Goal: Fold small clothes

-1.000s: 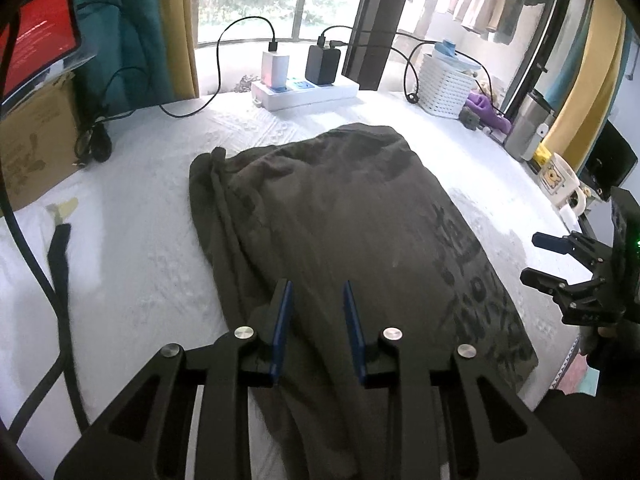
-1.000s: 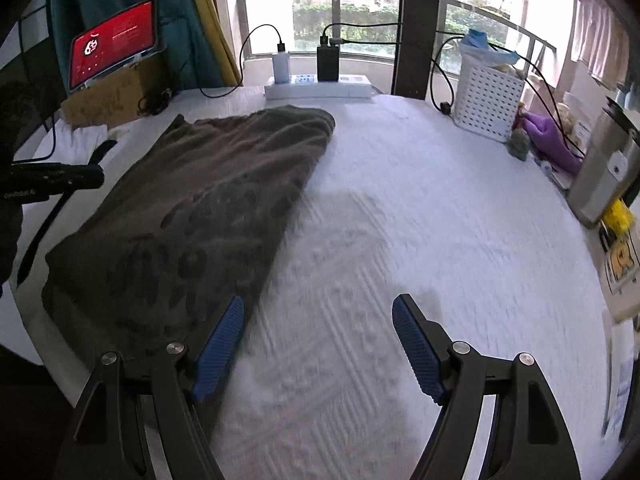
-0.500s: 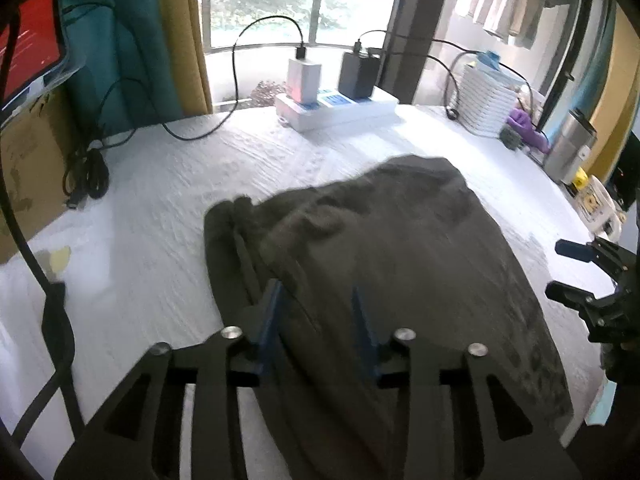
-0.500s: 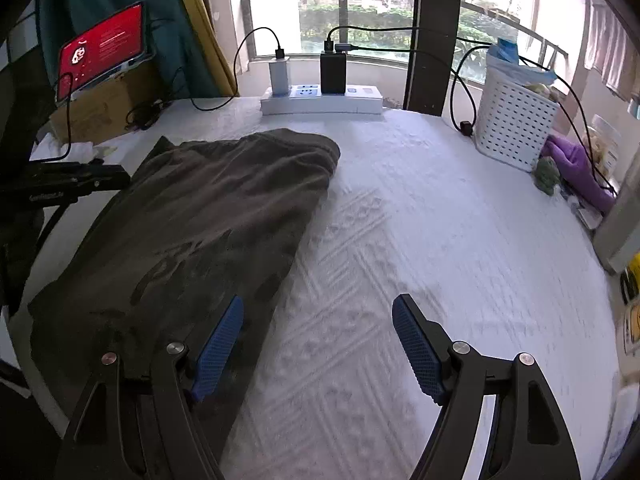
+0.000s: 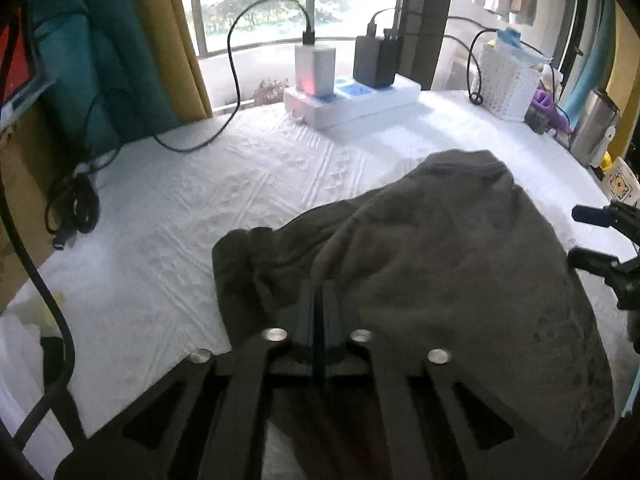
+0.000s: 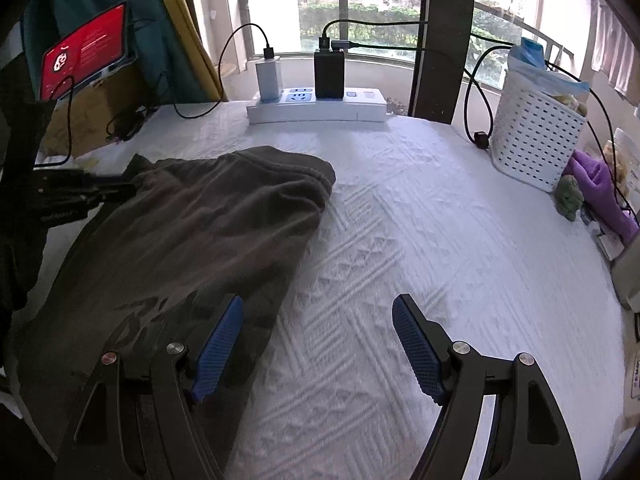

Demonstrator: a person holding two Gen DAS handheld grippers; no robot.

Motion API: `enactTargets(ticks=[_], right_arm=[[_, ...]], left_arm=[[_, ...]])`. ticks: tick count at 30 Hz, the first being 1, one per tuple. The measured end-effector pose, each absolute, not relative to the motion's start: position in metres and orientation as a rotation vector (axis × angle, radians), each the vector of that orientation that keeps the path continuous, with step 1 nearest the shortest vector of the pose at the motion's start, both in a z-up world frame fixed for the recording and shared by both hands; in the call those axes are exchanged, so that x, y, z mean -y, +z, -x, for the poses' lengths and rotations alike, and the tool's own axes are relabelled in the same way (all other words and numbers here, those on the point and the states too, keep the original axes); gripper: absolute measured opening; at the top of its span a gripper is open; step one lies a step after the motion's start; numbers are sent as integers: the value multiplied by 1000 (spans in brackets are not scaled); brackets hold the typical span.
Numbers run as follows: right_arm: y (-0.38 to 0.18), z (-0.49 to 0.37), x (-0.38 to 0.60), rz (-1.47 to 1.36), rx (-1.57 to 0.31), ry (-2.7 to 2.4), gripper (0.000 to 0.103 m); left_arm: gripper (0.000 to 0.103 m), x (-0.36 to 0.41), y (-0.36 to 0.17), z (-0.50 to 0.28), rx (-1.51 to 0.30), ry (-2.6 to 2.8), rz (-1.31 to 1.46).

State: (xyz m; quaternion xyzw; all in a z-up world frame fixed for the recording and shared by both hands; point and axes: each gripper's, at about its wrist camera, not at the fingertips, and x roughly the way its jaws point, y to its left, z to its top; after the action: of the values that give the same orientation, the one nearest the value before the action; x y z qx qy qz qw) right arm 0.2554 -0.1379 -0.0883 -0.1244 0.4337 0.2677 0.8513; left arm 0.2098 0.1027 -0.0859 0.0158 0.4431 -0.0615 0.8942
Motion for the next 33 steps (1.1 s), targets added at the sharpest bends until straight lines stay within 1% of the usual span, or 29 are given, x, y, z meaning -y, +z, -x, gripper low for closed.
enactTargets(ticks=[5, 9, 13, 18, 19, 21, 22, 23, 27, 30, 33], right_arm=[[-92, -265, 133, 237, -919, 574, 78], [-97, -276, 128, 203, -919, 592, 78], [-104, -288, 120, 207, -920, 588, 78], [-105, -300, 112, 222, -902, 578, 78], [-104, -302, 112, 220, -899, 575, 78], [-102, -306, 111, 213, -894, 571, 78], [-101, -309, 110, 213, -891, 563, 78], [-101, -311, 110, 215, -890, 561, 78], [-104, -317, 103, 243, -887, 541, 78], [-109, -318, 98, 270, -882, 524, 78], [-113, -326, 96, 269, -879, 500, 78]], left_arm=[[0, -106, -66, -202, -868, -96, -66], [0, -116, -70, -207, -881, -54, -88], [3, -123, -79, -209, -912, -47, -25], [4, -126, -66, -194, -883, -41, 53], [5, -125, -64, -189, -881, -54, 58], [13, -124, -62, -181, -885, -90, 89], [23, -123, -64, -177, -897, -113, 109], [30, -122, -66, -175, -905, -126, 118], [31, -115, -78, -166, -948, -148, 125], [31, -109, -89, -163, -981, -128, 72], [31, -108, -93, -160, -963, -121, 48]])
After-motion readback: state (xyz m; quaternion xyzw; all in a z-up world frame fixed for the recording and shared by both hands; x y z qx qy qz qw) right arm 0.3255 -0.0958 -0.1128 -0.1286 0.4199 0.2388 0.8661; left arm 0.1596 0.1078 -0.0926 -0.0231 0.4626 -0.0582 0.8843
